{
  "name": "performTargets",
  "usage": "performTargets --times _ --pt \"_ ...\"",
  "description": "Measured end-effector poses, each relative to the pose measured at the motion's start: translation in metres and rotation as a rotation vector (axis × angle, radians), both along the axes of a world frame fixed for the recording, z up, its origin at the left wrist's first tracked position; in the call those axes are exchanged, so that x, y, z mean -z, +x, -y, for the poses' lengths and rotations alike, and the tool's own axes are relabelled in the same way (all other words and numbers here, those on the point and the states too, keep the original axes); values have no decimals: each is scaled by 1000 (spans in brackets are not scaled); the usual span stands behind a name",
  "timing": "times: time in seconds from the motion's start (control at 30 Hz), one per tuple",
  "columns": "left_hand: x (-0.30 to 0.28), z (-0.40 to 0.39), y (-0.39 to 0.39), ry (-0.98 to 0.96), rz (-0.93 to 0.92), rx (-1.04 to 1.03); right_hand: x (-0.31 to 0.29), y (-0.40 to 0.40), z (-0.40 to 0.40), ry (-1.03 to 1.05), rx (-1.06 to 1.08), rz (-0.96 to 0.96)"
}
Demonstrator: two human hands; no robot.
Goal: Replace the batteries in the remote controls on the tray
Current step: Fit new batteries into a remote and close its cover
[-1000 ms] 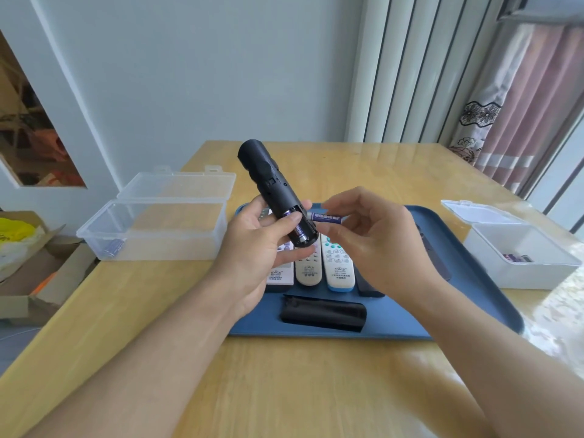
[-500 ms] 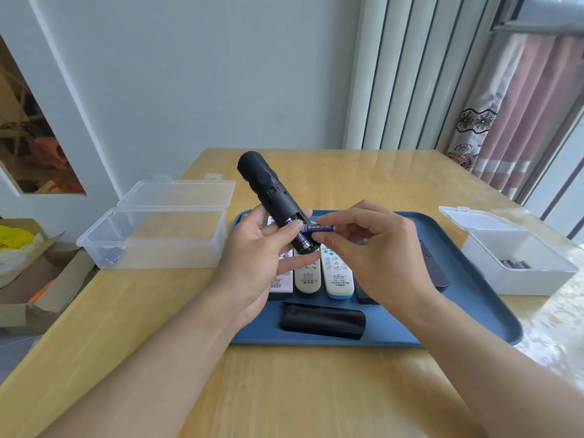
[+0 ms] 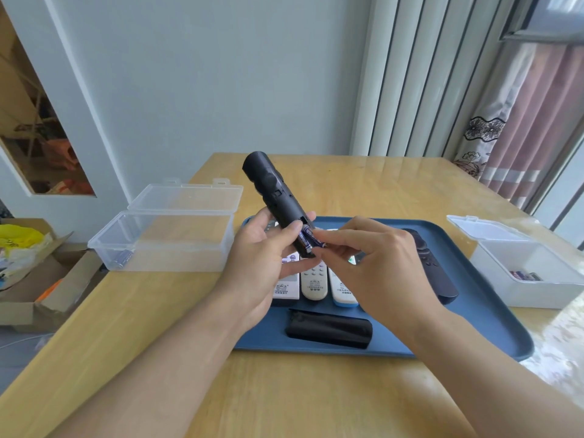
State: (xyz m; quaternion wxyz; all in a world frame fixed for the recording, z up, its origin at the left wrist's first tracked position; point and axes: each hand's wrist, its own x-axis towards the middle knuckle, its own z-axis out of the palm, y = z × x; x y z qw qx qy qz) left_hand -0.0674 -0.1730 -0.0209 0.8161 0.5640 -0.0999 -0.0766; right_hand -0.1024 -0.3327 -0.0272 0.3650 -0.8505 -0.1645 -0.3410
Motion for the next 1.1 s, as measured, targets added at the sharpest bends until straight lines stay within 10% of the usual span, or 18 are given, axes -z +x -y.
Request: performTargets --times 0.5,1.1 --pt "1 -4 5 78 49 24 -10 1 8 237 -72 -416" --pt "1 -6 6 60 44 -3 -2 -2 0 109 -20 -204"
